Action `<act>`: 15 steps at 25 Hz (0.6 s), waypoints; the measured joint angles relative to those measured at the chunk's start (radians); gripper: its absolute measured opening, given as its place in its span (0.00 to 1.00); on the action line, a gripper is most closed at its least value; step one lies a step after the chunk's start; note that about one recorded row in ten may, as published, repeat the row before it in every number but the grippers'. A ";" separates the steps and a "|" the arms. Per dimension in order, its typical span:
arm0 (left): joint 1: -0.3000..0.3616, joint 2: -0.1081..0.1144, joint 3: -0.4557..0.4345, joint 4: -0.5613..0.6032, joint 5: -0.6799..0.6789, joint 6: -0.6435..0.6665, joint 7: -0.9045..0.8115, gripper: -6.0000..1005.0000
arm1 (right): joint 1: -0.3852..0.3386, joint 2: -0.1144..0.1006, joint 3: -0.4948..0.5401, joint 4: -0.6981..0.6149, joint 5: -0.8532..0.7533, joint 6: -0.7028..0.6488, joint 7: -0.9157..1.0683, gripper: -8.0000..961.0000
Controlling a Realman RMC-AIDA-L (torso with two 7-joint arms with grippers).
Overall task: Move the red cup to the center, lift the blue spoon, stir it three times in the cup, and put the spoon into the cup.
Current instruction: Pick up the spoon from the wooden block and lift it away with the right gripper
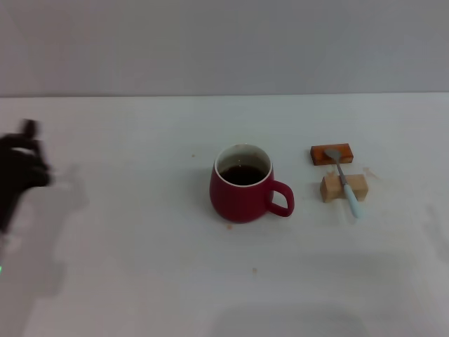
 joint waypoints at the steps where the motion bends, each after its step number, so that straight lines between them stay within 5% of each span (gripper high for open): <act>1: 0.017 0.000 -0.038 0.006 0.000 0.017 -0.041 0.00 | -0.001 0.000 0.000 0.000 0.000 0.000 0.000 0.81; 9: 0.058 0.000 -0.128 0.044 -0.001 0.017 -0.137 0.11 | 0.000 0.001 -0.001 -0.001 0.001 0.001 -0.001 0.81; 15: 0.057 -0.002 -0.130 0.047 -0.001 0.017 -0.151 0.37 | -0.001 0.001 -0.002 -0.002 -0.002 0.023 -0.001 0.81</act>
